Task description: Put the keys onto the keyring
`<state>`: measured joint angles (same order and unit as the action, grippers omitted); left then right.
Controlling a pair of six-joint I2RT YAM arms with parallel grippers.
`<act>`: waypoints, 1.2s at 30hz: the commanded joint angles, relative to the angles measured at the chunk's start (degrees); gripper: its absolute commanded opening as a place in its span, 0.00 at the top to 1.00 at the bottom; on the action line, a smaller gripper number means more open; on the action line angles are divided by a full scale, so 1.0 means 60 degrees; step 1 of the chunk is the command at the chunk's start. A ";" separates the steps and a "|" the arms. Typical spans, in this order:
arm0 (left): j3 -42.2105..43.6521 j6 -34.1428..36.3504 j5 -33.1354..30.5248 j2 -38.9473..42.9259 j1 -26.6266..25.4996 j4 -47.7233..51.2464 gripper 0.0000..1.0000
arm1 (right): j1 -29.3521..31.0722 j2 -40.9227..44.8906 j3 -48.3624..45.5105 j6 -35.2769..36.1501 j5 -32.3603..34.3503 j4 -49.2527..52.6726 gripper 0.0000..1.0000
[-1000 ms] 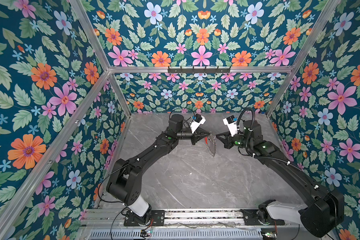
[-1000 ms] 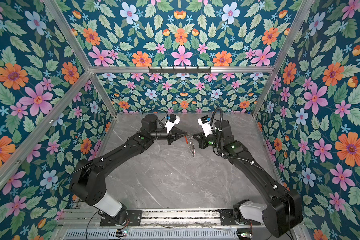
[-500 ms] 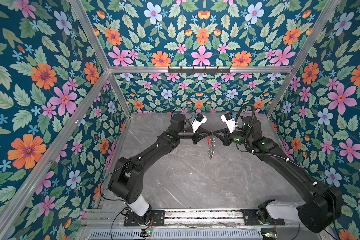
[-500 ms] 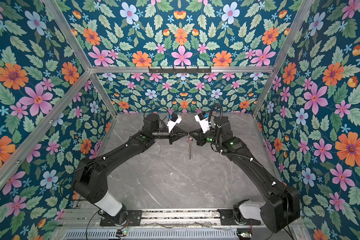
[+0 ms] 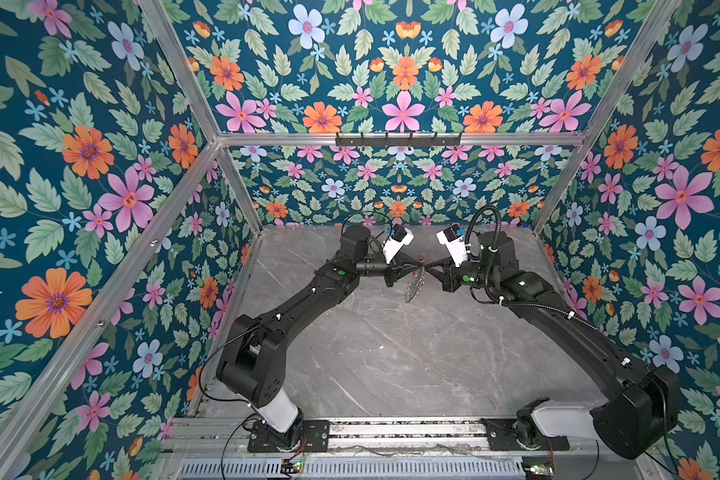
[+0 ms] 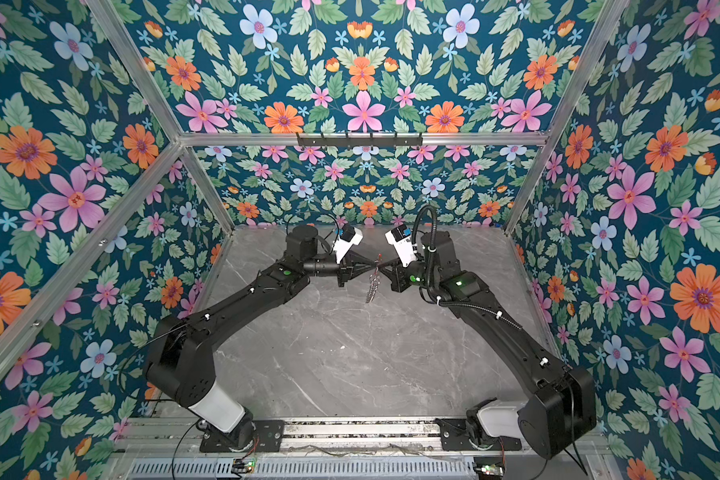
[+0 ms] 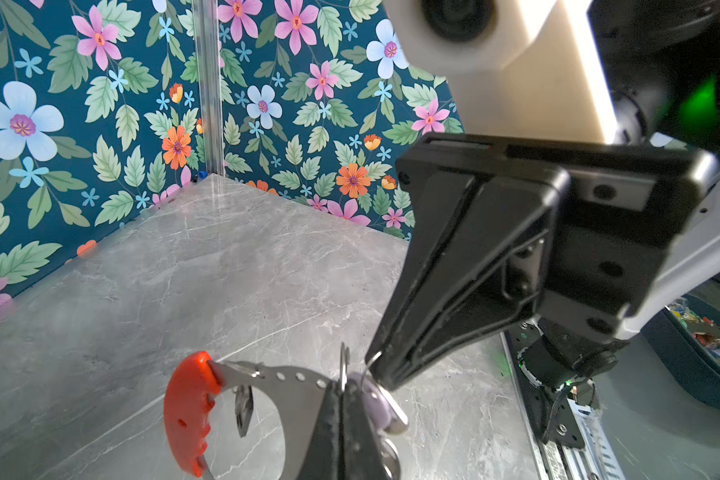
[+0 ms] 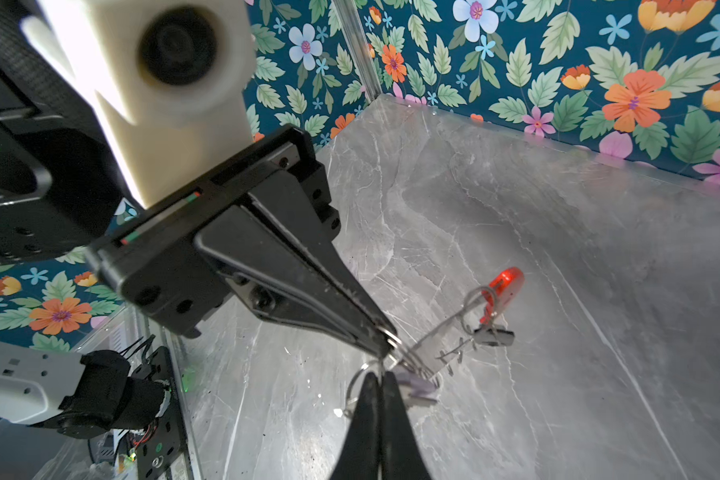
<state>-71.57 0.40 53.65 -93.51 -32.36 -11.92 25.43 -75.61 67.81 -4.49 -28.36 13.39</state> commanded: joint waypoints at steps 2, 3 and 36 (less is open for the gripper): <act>-0.0135 0.0094 0.0130 -0.0014 -0.0012 -0.0094 1.00 | 0.0010 0.0074 0.0000 0.0186 0.0173 -0.0194 1.00; -0.0144 0.0105 0.0145 -0.0037 -0.0012 -0.0079 1.00 | 0.0006 0.0088 0.0019 0.0182 0.0160 -0.0225 1.00; -0.0392 0.0401 0.0445 -0.0115 -0.0041 0.0376 1.00 | 0.0063 -0.0288 0.0084 0.0382 0.1193 -0.0297 1.00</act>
<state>-73.32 1.93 53.47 -94.67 -32.53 -7.94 25.82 -77.25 68.51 -3.05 -24.25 13.32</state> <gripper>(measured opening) 0.050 0.051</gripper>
